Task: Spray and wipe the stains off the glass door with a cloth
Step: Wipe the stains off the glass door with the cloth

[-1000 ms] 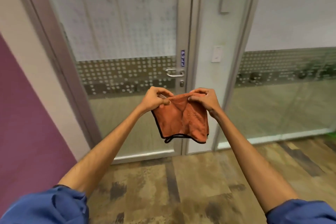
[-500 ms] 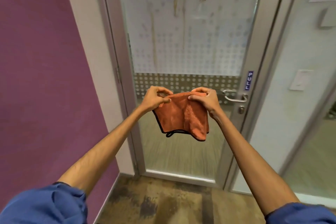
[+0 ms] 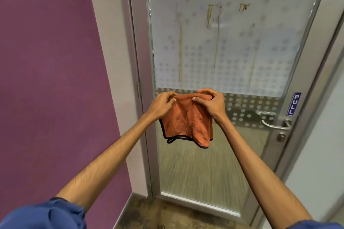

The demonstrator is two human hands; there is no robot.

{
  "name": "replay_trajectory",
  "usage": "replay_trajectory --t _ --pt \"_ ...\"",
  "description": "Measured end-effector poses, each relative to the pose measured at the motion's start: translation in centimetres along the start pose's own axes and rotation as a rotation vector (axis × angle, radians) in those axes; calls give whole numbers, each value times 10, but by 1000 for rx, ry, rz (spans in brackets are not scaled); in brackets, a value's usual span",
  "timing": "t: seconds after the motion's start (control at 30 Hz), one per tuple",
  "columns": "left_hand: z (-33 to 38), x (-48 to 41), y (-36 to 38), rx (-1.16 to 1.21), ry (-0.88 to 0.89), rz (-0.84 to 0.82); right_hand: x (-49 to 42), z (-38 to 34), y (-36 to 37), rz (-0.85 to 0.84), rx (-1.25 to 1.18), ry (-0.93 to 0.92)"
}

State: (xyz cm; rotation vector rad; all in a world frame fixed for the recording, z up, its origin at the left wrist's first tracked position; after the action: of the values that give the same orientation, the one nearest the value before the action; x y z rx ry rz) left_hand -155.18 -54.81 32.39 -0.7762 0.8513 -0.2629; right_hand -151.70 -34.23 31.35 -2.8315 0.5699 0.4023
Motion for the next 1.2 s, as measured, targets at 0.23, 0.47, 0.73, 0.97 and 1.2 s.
replay_trajectory --t 0.23,0.47,0.73,0.97,1.2 --pt "-49 -75 -6 140 40 3 -47 -21 13 299 162 -145" --pt "-62 -156 -17 101 224 -74 -86 -37 37 626 374 -279" --pt "-58 -205 -21 201 344 -92 -89 -20 121 738 710 -466" --pt "-63 -237 -34 181 399 -63 -140 1 116 825 733 -274" --pt "-57 -275 -64 229 520 -27 -193 -24 117 883 688 -344"
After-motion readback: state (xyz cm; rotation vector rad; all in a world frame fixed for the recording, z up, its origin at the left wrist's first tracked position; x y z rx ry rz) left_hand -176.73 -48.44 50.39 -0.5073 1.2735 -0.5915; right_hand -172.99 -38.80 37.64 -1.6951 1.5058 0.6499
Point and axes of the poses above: each hand's wrist, its own x-axis away from the middle knuckle, its own y-axis out of the palm, z = x × y, the point moved 10 cm from there along -x, towards the middle knuckle, and after that the axes turned 13 degrees about y, right-handed, at the moved point
